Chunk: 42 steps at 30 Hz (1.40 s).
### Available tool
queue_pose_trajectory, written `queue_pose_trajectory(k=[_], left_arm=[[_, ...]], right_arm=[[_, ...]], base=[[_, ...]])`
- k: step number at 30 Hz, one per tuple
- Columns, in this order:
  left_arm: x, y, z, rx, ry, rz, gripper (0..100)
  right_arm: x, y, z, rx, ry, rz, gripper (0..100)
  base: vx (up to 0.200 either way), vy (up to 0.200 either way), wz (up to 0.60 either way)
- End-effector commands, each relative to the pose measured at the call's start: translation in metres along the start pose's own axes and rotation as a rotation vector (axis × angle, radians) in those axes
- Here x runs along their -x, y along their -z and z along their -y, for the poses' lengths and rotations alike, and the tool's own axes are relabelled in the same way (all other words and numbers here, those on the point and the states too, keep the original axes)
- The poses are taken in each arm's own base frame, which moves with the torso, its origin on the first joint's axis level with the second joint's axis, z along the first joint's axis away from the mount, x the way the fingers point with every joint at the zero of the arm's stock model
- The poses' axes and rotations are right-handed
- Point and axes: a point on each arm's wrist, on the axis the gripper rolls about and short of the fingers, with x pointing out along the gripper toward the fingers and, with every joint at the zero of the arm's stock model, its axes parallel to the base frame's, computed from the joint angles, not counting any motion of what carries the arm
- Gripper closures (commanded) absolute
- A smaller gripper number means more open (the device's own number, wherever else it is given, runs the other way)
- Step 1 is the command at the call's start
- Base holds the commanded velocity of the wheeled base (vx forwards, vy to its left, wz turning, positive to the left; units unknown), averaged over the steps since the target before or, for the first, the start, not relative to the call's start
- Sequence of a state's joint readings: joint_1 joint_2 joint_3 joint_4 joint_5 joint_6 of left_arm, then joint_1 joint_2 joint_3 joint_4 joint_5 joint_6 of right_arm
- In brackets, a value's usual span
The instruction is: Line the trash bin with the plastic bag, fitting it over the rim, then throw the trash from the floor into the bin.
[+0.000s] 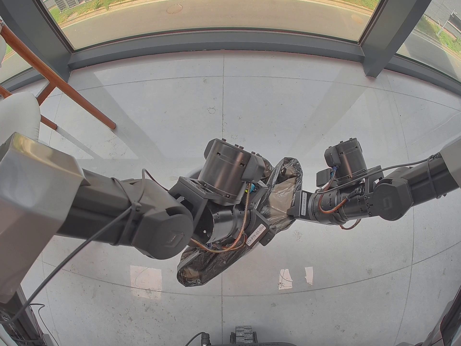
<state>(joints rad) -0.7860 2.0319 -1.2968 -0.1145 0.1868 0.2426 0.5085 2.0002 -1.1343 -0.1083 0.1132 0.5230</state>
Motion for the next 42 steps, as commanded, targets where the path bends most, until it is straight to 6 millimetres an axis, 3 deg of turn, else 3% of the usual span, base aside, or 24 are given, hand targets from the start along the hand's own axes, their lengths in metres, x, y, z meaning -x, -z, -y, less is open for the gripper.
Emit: queue_pose_trajectory(k=[1, 16, 42], left_arm=[[-0.012, 0.006, 0.004, -0.006, 0.006, -0.027, 0], [-0.023, 0.009, -0.015, 0.026, -0.037, -0.019, 0], [-0.021, 0.002, -0.016, 0.082, -0.045, 0.004, 0]], right_arm=[[0.0, 0.0, 0.0, 0.0, -0.001, 0.001, 100], [-0.001, 0.002, 0.001, 0.0, 0.003, -0.007, 100], [-0.004, 0.008, 0.003, 0.003, 0.05, -0.009, 100]], base=[[0.0, 0.0, 0.0], [0.0, 0.0, 0.0], [0.0, 0.0, 0.0]])
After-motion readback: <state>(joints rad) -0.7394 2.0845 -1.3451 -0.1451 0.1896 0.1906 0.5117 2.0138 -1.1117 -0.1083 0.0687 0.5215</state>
